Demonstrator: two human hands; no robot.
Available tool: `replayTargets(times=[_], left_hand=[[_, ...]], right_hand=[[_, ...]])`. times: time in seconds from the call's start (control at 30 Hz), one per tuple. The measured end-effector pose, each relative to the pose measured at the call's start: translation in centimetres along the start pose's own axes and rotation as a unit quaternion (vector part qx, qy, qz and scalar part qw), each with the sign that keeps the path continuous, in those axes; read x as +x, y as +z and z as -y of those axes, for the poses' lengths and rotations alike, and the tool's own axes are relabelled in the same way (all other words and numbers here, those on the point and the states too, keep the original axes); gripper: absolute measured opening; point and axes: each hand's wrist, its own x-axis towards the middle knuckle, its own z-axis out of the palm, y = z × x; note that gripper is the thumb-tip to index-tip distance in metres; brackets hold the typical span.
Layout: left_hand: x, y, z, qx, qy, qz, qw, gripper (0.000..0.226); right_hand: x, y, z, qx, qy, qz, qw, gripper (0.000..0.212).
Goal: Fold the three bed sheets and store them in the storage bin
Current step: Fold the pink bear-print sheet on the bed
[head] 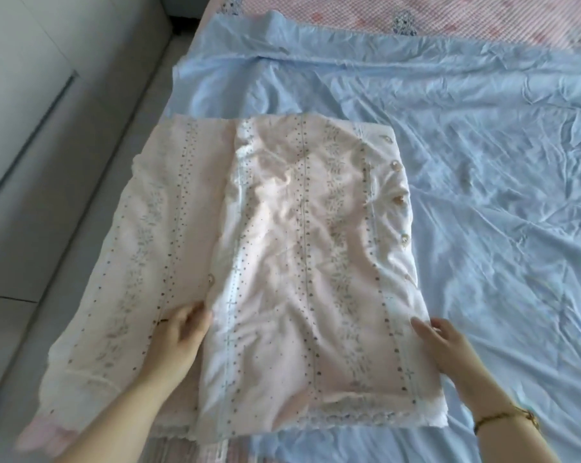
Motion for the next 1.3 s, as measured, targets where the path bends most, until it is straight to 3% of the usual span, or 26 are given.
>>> replayTargets(times=[0.1, 0.17, 0.3, 0.4, 0.47, 0.53, 0.63, 0.73, 0.83, 0.9, 0.97, 1.0, 1.07, 1.1, 1.17, 1.23, 1.3], left_hand=[[-4.1, 0.5, 1.5, 0.029, -0.034, 0.078, 0.996, 0.058], [-5.1, 1.0, 2.4, 0.061, -0.053, 0.087, 0.993, 0.061], [-4.3, -0.1, 2.6, 0.074, -0.002, 0.05, 0.996, 0.019], [-4.3, -1.4, 3.6, 0.108, 0.029, 0.047, 0.993, 0.024], [-5.1, -1.7, 5.1, 0.169, 0.024, 0.081, 0.982, 0.024], [-6.1, -1.5, 6.5, 0.154, 0.037, 0.113, 0.981, 0.018], [-7.0, -1.0, 7.3, 0.1, 0.059, 0.096, 0.989, 0.023], [-6.9, -0.5, 7.9, 0.061, 0.016, 0.083, 0.995, 0.023], [-7.2, -0.6, 9.0, 0.011, -0.015, 0.04, 0.999, 0.027], [-7.1, -1.1, 9.4, -0.045, -0.061, -0.043, 0.996, 0.021], [-6.7, -2.4, 10.6, -0.109, -0.112, -0.166, 0.974, 0.021], [-6.2, -3.0, 11.2, -0.133, -0.132, -0.208, 0.96, 0.033], [-5.4, -4.2, 12.2, -0.186, -0.164, -0.246, 0.937, 0.052], [-5.0, -4.7, 12.6, -0.216, -0.175, -0.254, 0.926, 0.051], [-4.1, -5.5, 13.1, -0.266, -0.18, -0.267, 0.909, 0.038], [-3.1, -6.2, 13.1, -0.329, -0.193, -0.266, 0.885, 0.029], [-2.1, -7.1, 13.4, -0.42, -0.225, -0.245, 0.845, 0.029]], right_hand=[[-3.2, 1.4, -1.1, -0.007, 0.021, 0.032, 0.999, 0.035], [-4.4, 2.1, -1.4, -0.025, 0.021, 0.009, 0.999, 0.039], [-5.3, 1.7, -1.7, -0.009, -0.009, -0.087, 0.996, 0.043], [-6.4, 2.0, -3.0, -0.034, -0.031, -0.101, 0.994, 0.055], [-6.9, 3.0, -4.3, -0.143, -0.029, -0.106, 0.984, 0.058], [-7.8, 4.6, -5.0, -0.242, -0.094, -0.178, 0.949, 0.051], [-9.3, 8.4, -5.1, -0.297, -0.333, -0.248, 0.86, 0.038], [-11.0, 13.2, -4.5, -0.359, -0.483, -0.097, 0.793, 0.025], [-11.8, 16.5, -4.2, -0.433, -0.512, 0.066, 0.739, 0.012], [-11.7, 17.3, -3.9, -0.437, -0.539, 0.114, 0.711, 0.025], [-11.5, 18.0, -2.6, -0.34, -0.595, 0.098, 0.722, 0.028], [-11.5, 18.2, -1.4, -0.273, -0.616, 0.073, 0.735, 0.028], [-11.1, 19.3, 1.2, -0.17, -0.643, 0.018, 0.746, 0.03], [-10.7, 20.1, 2.4, -0.145, -0.648, -0.009, 0.748, 0.031], [-9.5, 21.8, 4.2, -0.176, -0.609, -0.067, 0.771, 0.026], [-8.2, 23.6, 4.9, -0.312, -0.485, -0.052, 0.815, 0.063], [-7.1, 24.9, 4.3, -0.425, -0.385, 0.025, 0.819, 0.09]])
